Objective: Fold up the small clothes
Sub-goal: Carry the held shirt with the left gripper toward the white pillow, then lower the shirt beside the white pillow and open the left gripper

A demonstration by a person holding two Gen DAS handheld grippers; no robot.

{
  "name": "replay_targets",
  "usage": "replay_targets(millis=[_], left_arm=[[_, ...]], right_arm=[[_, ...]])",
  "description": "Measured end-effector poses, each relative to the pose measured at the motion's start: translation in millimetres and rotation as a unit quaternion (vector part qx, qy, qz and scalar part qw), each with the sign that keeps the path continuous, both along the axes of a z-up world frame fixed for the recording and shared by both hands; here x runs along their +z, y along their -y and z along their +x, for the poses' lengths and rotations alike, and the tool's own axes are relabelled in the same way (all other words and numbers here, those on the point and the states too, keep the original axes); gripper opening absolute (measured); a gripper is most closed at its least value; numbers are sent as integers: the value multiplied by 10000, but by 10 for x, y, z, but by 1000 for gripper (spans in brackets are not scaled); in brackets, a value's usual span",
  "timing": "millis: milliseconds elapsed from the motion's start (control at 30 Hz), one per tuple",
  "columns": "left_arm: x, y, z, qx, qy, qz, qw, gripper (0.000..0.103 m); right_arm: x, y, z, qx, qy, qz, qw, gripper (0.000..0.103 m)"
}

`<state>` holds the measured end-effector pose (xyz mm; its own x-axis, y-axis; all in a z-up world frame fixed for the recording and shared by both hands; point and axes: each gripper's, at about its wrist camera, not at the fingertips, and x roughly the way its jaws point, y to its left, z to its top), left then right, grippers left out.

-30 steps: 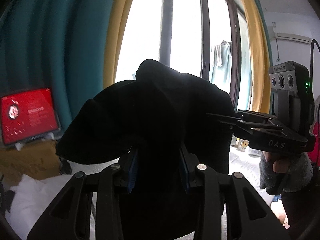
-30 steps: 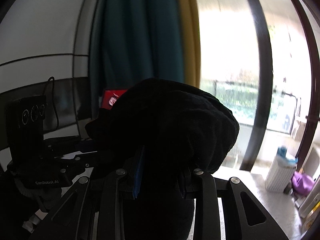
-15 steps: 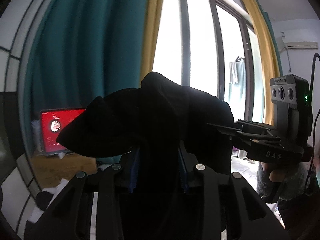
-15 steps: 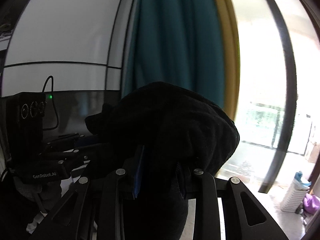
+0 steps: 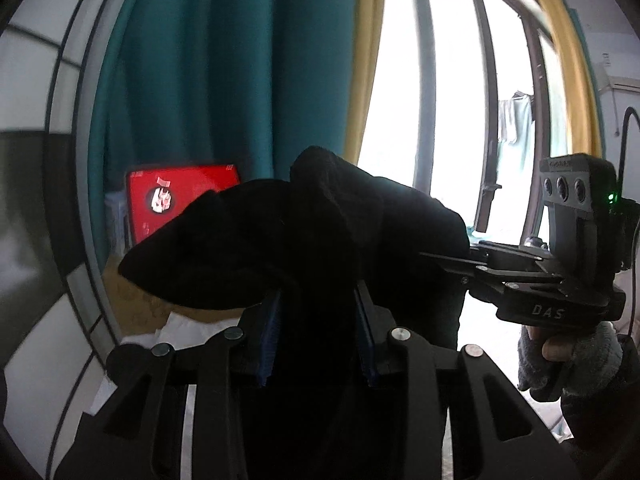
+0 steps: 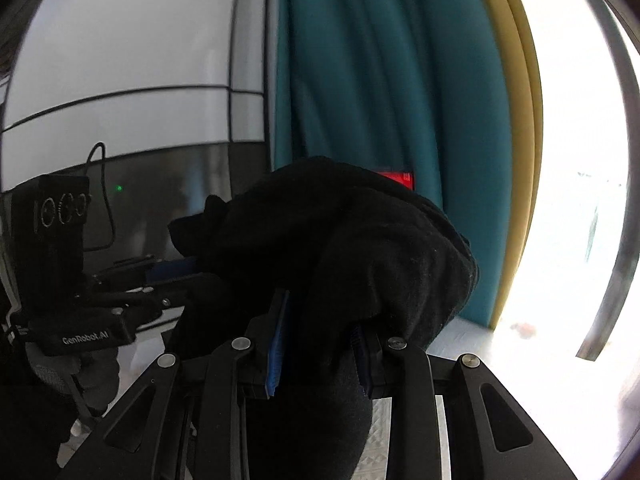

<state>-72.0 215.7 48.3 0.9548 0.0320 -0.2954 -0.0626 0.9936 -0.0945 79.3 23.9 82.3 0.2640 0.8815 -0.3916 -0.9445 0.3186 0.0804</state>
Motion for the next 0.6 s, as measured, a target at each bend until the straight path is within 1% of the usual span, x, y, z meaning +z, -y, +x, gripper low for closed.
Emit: replay_targets(millis=[67,167,200,267,333,467,533,600], left_arm=[[-94,-86,88,31,-118,-70,9999,32],[-244,-170,251,94,-297,-36,9995,32],[-294,-178,281,126,-347,-26,9993,32],[-368,-230,380,165,-472,-74,9987,32],[-443,-271,466,215,-597,-117,9979,32],[-562,-335,629,266,-885,-180,9956,32],[-640,-368,719,297,-1065,-193,9937,32],[-718,-403,798,309,-1237,-247,9915,32]], right_arm=[[-111,-101,97,-48,-124,-75,9999,30],[-424,-263,332,-99,-424,-197,9989,30],[-481,-312,383,-102,-451,-237,9987,30],[-709,-450,527,-176,-561,-407,9974,30],[-877,-547,628,-193,-655,-476,9965,30],[-1085,-698,836,-281,-684,-704,9948,30],[-1233,-831,907,-353,-779,-814,9930,30],[-1318,-838,979,-397,-908,-879,9912,30]])
